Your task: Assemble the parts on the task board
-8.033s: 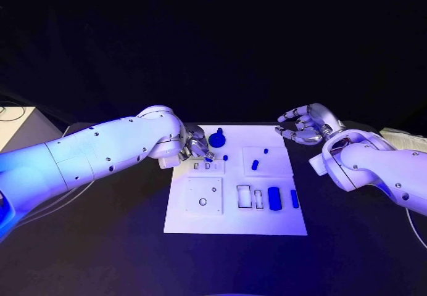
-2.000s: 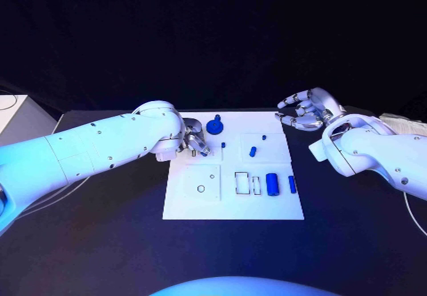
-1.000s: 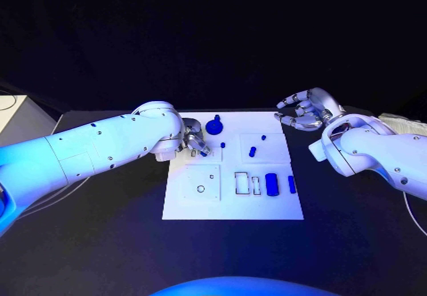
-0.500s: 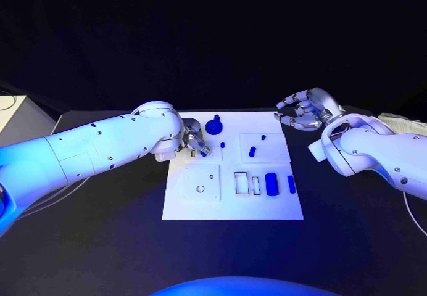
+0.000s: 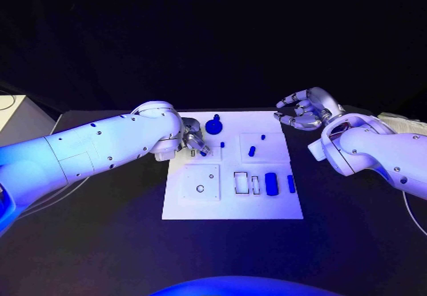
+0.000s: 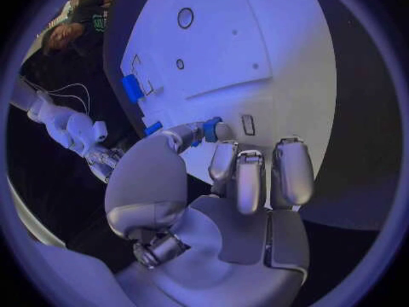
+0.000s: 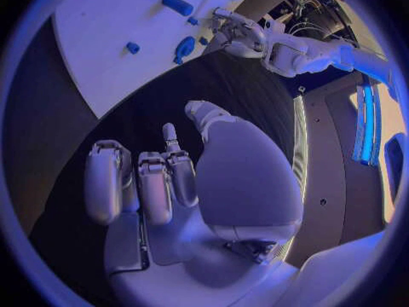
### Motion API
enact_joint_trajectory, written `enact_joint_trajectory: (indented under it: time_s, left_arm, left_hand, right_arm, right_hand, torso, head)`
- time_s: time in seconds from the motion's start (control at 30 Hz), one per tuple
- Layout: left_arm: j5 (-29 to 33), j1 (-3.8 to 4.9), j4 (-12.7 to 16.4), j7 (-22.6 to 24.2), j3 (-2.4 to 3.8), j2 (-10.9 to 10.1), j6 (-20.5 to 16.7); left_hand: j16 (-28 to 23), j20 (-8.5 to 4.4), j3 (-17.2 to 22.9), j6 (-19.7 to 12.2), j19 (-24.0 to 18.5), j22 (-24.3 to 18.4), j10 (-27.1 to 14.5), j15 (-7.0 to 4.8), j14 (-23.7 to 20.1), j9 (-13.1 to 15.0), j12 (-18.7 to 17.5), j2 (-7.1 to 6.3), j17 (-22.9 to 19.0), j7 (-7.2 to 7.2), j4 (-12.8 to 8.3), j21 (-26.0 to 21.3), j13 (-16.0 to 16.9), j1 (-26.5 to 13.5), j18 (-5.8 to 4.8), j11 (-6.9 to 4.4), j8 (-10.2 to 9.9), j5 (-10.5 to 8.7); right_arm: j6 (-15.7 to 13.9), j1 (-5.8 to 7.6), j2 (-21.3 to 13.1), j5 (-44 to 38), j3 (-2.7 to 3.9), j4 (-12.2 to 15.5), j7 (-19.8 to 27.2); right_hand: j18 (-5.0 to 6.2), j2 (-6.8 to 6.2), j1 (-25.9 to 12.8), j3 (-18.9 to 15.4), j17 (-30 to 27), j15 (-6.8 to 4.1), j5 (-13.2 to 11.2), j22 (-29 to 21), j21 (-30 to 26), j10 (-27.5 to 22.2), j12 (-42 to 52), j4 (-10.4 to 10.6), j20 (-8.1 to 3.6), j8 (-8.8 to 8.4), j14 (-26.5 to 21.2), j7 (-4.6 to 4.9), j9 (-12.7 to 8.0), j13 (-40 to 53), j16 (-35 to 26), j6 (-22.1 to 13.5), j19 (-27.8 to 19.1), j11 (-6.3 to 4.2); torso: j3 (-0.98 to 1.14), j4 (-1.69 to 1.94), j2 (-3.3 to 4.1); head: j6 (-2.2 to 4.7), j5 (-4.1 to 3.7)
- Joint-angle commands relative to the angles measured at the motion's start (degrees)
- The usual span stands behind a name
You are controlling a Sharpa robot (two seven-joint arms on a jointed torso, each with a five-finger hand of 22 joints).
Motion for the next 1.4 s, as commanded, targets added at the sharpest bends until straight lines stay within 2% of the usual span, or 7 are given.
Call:
enact_joint_trajectory:
  time_s: [0.03,0.47,0.97,1.17,1.3,1.4]
  left_arm:
    - [0.85,-1.28,0.19,-0.63,-0.9,0.39,3.78]
    - [0.85,-1.29,0.16,-0.6,-0.9,0.41,3.85]
    - [0.85,-1.31,-0.03,-0.58,-0.91,0.35,3.59]
    - [0.77,-1.31,-0.2,-0.58,-0.9,0.21,3.61]
    - [0.74,-1.32,-0.2,-0.57,-0.9,0.06,3.61]
    - [0.79,-1.32,-0.18,-0.57,-0.9,-0.04,3.6]
  left_hand:
    - [-0.15,-0.36,-0.79,0.23,0.18,-0.08,-0.04,-0.29,5.33,0.15,0.27,0.14,12.66,-0.26,0.26,-0.26,0.05,-0.1,-0.71,-0.34,-0.5,-0.21]
    - [-0.18,-0.34,-5.47,0.6,0.24,-0.01,-0.21,-0.24,5.32,0.6,0.25,-0.69,12.62,-0.18,3.03,-0.34,-0.01,-0.73,-0.72,-0.27,-1.18,-0.51]
    - [-0.24,-0.32,-7.6,0.72,0.26,0.02,-0.31,-0.22,5.29,0.87,0.2,-0.73,12.54,-0.15,4.63,-0.39,-0.11,-0.71,-0.73,-0.24,-1.49,-1.02]
    - [-0.24,-0.32,-7.6,0.72,0.26,0.02,-0.31,-0.22,5.29,0.87,0.2,-0.73,12.54,-0.15,4.63,-0.39,-0.11,-0.71,-0.73,-0.24,-1.49,-1.02]
    - [-0.22,-0.32,-7.82,0.76,0.27,0.04,-0.3,-0.22,5.3,0.92,0.22,-0.56,12.58,-0.18,4.85,-0.39,-0.09,-0.56,-0.73,-0.25,-1.52,-1.11]
    - [-0.21,-0.34,-7.92,0.79,0.29,0.07,-0.31,-0.26,5.3,1.04,0.21,0.36,12.59,-0.26,5.17,-0.4,-0.12,0.4,-0.73,-0.32,-1.67,-0.98]
  right_arm:
    - [0.32,-0.01,-0.03,-0.45,0.02,0.08,0.26]
    - [0.37,-0.01,-0.02,-0.45,0.02,0.04,0.43]
    - [0.34,-0.01,-0.05,-0.45,0.02,0.03,0.43]
    - [0.34,-0.01,-0.13,-0.45,0.02,0.04,0.42]
    - [0.34,-0.01,-0.16,-0.45,0.02,0.05,0.42]
    - [0.33,-0.01,-0.19,-0.45,0.02,0.03,0.4]
  right_hand:
    - [0.19,-0.29,-0.15,0.27,13.96,0.11,0.31,2.39,-0.35,0.77,0.15,-0.06,0.28,0.19,5.68,-0.04,0.06,10.51,-0.38,-0.02,1.9,0.07]
    - [0.2,-0.37,-0.23,0.28,13.83,0.1,0.3,2.34,-0.42,0.76,0.13,0.01,0.26,0.22,5.64,-0.05,0.06,10.49,-0.46,-0.04,1.89,0.06]
    - [0.2,-0.37,-0.23,0.28,13.83,0.1,0.3,2.34,-0.42,0.76,0.13,0.01,0.26,0.22,5.64,-0.05,0.06,10.49,-0.46,-0.04,1.89,0.06]
    - [0.21,-0.43,-0.36,0.23,13.79,0.09,0.29,2.32,-0.45,0.79,0.16,0.09,0.26,0.23,5.63,-0.05,0.06,10.51,-0.48,-0.06,1.89,0.06]
    - [0.21,-0.43,-0.36,0.23,13.79,0.09,0.29,2.32,-0.45,0.79,0.16,0.09,0.26,0.23,5.63,-0.05,0.06,10.51,-0.48,-0.06,1.89,0.06]
    - [0.21,-0.43,-0.36,0.23,13.79,0.09,0.29,2.32,-0.45,0.79,0.16,0.09,0.26,0.23,5.63,-0.05,0.06,10.51,-0.48,-0.06,1.89,0.06]
  torso:
    - [-0.02,0.0,0.01]
    - [-0.01,-0.02,0.02]
    - [0.0,-0.04,0.01]
    - [0.0,-0.03,0.02]
    - [0.0,-0.03,0.03]
    - [0.0,-0.01,0.03]
  head:
    - [0.01,-0.03]
    - [-0.01,-0.06]
    - [-0.07,-0.12]
    - [-0.08,-0.12]
    - [-0.1,-0.14]
    - [-0.12,-0.09]
